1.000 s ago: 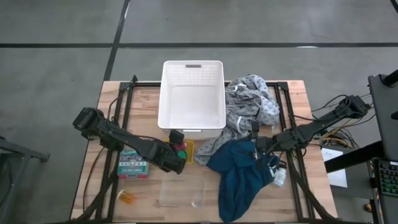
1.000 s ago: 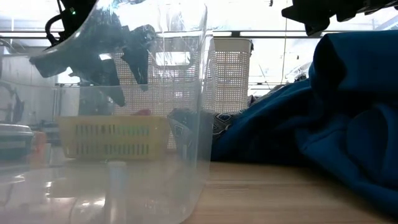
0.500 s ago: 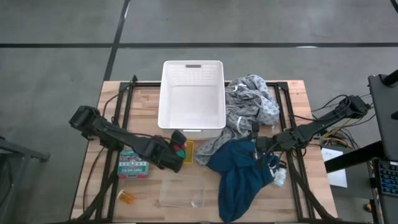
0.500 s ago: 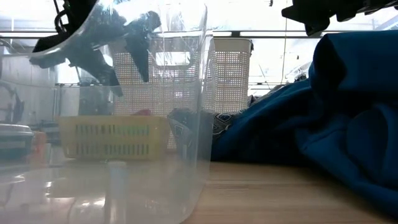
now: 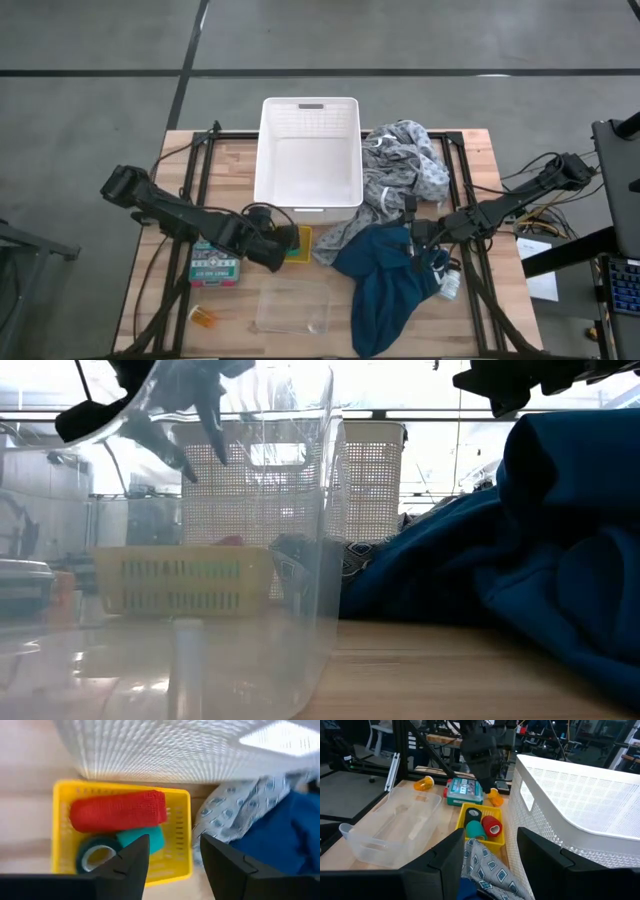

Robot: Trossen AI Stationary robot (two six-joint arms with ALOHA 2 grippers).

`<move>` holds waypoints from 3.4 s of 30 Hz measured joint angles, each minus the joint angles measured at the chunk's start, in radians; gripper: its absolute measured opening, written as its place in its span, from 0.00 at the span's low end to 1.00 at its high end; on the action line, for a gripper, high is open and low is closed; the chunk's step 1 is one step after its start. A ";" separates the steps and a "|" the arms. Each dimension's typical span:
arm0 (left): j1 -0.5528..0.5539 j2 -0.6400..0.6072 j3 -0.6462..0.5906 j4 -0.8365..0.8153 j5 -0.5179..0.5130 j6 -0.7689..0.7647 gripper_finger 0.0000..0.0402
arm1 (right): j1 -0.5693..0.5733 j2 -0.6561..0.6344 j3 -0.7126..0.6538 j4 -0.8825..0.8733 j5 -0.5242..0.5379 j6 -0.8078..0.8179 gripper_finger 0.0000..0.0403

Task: Pick & Place Medicine items
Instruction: Put the top orange medicine bottle into the transparent bin

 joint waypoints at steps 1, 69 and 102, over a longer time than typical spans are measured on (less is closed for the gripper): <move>0.000 -0.007 0.000 -0.007 0.002 0.053 0.42 | 0.000 0.000 0.000 0.000 0.000 0.000 0.44; -0.081 -0.103 -0.116 -0.522 0.298 0.539 0.29 | 0.000 0.000 -0.001 0.000 0.000 0.000 0.45; 0.417 -0.431 -0.378 -0.427 0.427 1.145 0.29 | 0.000 0.000 -0.001 0.000 0.000 0.000 0.45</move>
